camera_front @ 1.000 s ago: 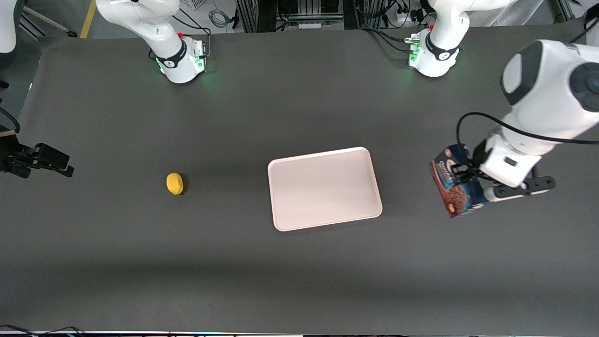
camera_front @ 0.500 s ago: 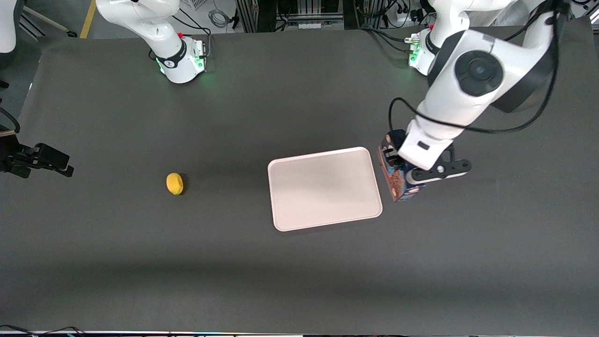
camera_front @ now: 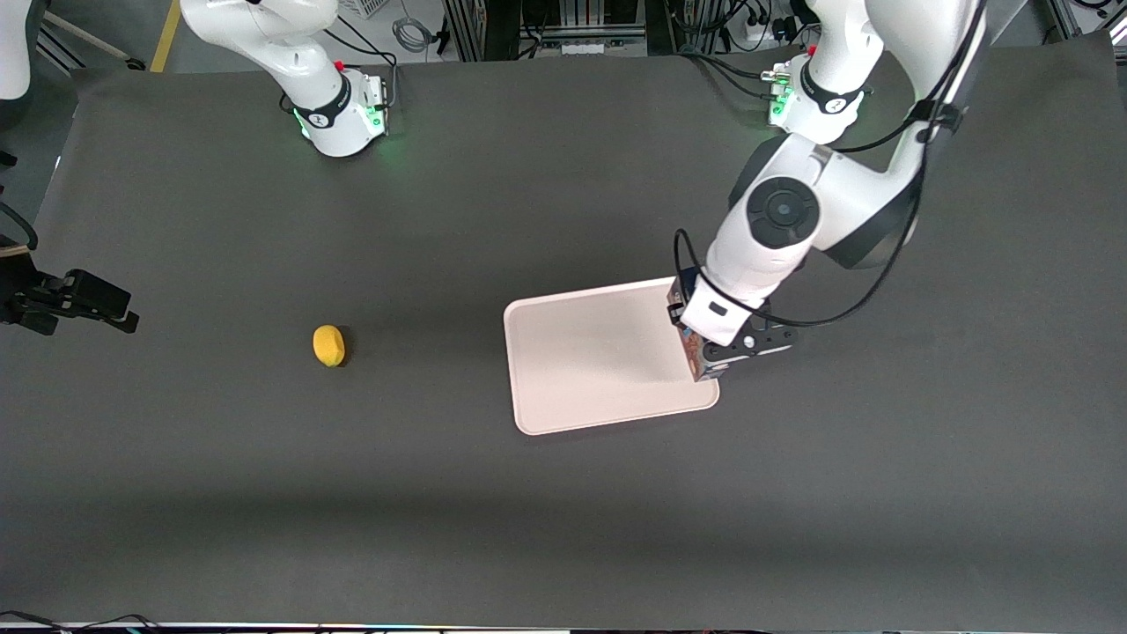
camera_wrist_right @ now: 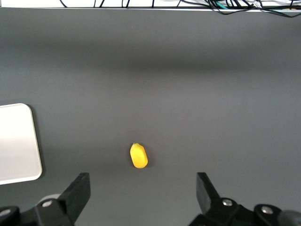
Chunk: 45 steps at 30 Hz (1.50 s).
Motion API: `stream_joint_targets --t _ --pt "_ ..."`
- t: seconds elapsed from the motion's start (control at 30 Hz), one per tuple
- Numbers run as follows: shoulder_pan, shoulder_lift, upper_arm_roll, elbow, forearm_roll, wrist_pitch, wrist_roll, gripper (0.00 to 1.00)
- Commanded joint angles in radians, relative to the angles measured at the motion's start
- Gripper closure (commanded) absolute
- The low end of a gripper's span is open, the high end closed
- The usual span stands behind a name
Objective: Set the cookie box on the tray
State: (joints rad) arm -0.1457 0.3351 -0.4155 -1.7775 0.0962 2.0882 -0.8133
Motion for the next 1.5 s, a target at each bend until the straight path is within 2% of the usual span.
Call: stream_joint_targets --t 0.0,0.27,0.63,0.9,1.1,1.23,1.33,1.47 --pt "-0.029 0.027 -0.009 -0.037 0.060 0.096 -0.093 0.72" --pt "-0.049 0.082 -0.009 -0.072 0.171 0.187 -0.156 0.71" --pt "-0.064 0.143 -0.003 -0.082 0.181 0.260 -0.194 0.71" --pt "-0.071 0.177 -0.002 -0.082 0.269 0.262 -0.276 0.71" --pt "-0.074 0.188 -0.002 -0.082 0.278 0.274 -0.284 0.70" --pt "-0.074 0.188 -0.002 -0.082 0.278 0.282 -0.284 0.56" --pt "-0.074 0.188 0.000 -0.082 0.278 0.283 -0.285 0.41" --pt "-0.072 0.188 0.000 -0.082 0.280 0.288 -0.284 0.28"
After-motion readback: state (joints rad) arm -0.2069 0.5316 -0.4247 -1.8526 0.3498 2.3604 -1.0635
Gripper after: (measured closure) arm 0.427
